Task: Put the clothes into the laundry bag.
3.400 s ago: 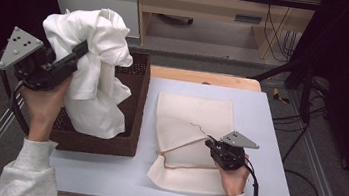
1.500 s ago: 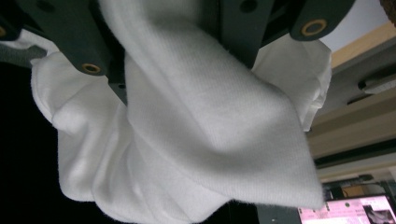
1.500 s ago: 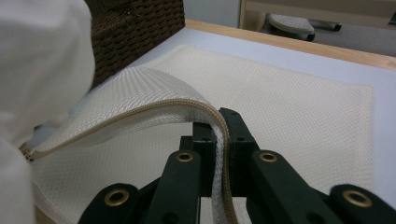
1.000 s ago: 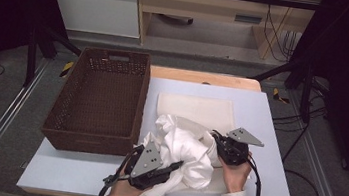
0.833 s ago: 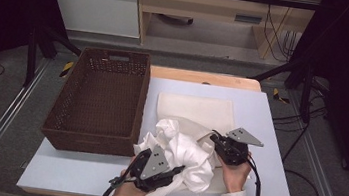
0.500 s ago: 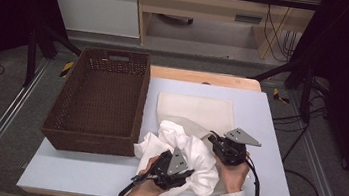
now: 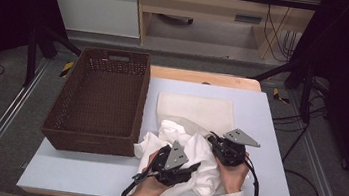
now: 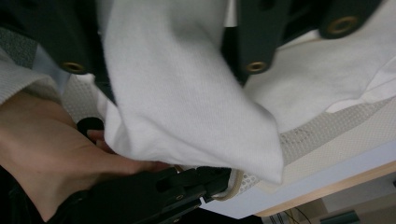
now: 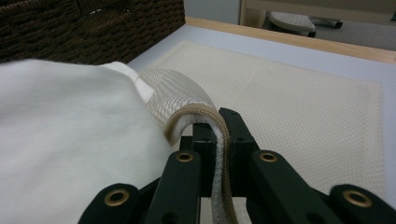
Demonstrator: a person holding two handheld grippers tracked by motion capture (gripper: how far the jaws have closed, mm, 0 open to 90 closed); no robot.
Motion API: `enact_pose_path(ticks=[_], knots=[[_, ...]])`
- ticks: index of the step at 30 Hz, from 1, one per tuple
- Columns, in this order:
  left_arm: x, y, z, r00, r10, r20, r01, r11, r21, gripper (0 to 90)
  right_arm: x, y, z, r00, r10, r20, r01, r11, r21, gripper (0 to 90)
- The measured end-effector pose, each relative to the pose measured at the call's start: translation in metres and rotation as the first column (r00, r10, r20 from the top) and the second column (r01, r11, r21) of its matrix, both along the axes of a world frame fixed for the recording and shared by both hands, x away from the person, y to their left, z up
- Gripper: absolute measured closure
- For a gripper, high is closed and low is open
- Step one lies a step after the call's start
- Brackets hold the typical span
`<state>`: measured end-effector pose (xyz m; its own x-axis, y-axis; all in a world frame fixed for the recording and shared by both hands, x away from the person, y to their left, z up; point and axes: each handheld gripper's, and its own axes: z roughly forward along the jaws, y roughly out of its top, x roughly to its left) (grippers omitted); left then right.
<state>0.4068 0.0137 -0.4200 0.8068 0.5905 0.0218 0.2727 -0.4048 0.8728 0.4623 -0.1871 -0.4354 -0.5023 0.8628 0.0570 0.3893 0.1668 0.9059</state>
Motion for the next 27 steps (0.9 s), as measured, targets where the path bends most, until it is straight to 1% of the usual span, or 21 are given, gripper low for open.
enact_pose_path(ticks=[2,4,5,6,8,10,12,13,14,15,16,17,18,20,21,22,23,24,25,26,27], knots=[[0.005,-0.011,-0.003,1.0,-0.001,-0.006,0.001,0.9995,0.032,68.1,0.0,0.0,0.0,1.0,0.001,-0.001,-0.001,1.0,-0.002,85.7],[0.007,-0.023,-0.008,0.9999,-0.013,0.01,0.012,0.9969,0.077,69.0,0.0,0.0,0.001,1.0,0.002,-0.001,-0.002,1.0,0.0,85.7],[0.007,-0.023,-0.008,0.9999,-0.013,0.01,0.012,0.9969,0.077,68.9,0.0,0.0,0.001,1.0,0.002,-0.001,-0.002,1.0,0.0,85.7],[0.008,-0.029,-0.012,0.9997,-0.017,0.019,0.015,0.9939,0.109,68.9,-0.001,-0.001,0.001,1.0,0.003,0.001,-0.003,1.0,0.003,85.7],[0.014,-0.041,-0.024,0.9994,-0.035,-0.002,0.035,0.9857,0.165,65.9,-0.003,0.0,0.004,0.9999,0.011,0.008,-0.011,0.9999,0.0,85.8],[0.017,-0.042,-0.028,0.999,-0.043,-0.012,0.044,0.9862,0.16,62.4,-0.004,0.001,0.006,0.9997,0.017,0.019,-0.017,0.9998,0.006,85.8],[0.019,-0.039,-0.028,0.9979,-0.056,-0.031,0.06,0.9888,0.137,59.6,-0.005,0.003,0.007,0.9994,0.022,0.026,-0.022,0.9997,0.004,85.7],[0.019,-0.039,-0.028,0.9979,-0.056,-0.031,0.06,0.9888,0.137,57.3,-0.005,0.003,0.007,0.9994,0.022,0.026,-0.022,0.9997,0.004,85.7],[0.019,-0.034,-0.027,0.9961,-0.078,-0.042,0.082,0.9905,0.11,53.5,-0.005,0.003,0.006,0.9993,0.025,0.029,-0.026,0.9996,0.008,85.7],[0.019,-0.034,-0.027,0.9961,-0.078,-0.042,0.082,0.9905,0.11,48.4,-0.005,0.003,0.006,0.9993,0.025,0.029,-0.026,0.9996,0.008,85.7],[0.015,-0.029,-0.021,0.9962,-0.07,-0.053,0.075,0.9917,0.105,40.5,-0.005,0.002,0.005,0.9994,0.018,0.028,-0.019,0.9998,0.009,85.7],[0.015,-0.029,-0.021,0.9962,-0.07,-0.053,0.075,0.9917,0.105,32.1,-0.005,0.001,0.004,0.9995,0.02,0.026,-0.02,0.9998,0.008,85.7],[0.01,-0.019,-0.011,0.9977,-0.06,-0.031,0.063,0.9923,0.107,26.8,-0.004,-0.001,0.004,0.9996,0.015,0.026,-0.015,0.9998,0.009,85.7],[0.005,-0.004,0.0,0.9996,-0.022,0.019,0.02,0.9951,0.096,19.5,-0.004,-0.003,0.004,0.9996,0.012,0.027,-0.013,0.9998,0.013,85.7],[0.005,-0.004,0.0,0.9996,-0.022,0.019,0.02,0.9951,0.096,17.2,-0.004,-0.003,0.004,0.9996,0.012,0.027,-0.013,0.9998,0.013,85.7],[0.004,0.012,0.007,0.9979,0.023,0.061,-0.027,0.9965,0.079,14.9,-0.004,-0.003,0.004,0.9996,0.011,0.024,-0.012,0.9999,0.012,85.7],[0.004,0.012,0.007,0.9979,0.023,0.061,-0.027,0.9965,0.079,12.6,-0.004,-0.003,0.003,0.9996,0.011,0.026,-0.012,0.9999,0.013,85.7],[0.006,0.018,0.008,0.9974,0.043,0.059,-0.047,0.9958,0.079,12.6,-0.004,-0.003,0.003,0.9996,0.011,0.026,-0.012,0.9999,0.013,85.7],[0.01,0.023,0.006,0.9974,0.058,0.042,-0.061,0.9953,0.075,11.1,-0.005,-0.002,0.004,0.9996,0.013,0.026,-0.013,0.9998,0.011,85.7],[0.022,0.027,-0.005,0.9968,0.078,-0.017,-0.076,0.9913,0.108,9.0,-0.005,-0.002,0.004,0.9996,0.014,0.026,-0.014,0.9999,0.007,85.7],[0.022,0.027,-0.005,0.9968,0.078,-0.017,-0.076,0.9913,0.108,8.7,-0.005,-0.002,0.004,0.9996,0.014,0.026,-0.014,0.9999,0.007,85.7]])
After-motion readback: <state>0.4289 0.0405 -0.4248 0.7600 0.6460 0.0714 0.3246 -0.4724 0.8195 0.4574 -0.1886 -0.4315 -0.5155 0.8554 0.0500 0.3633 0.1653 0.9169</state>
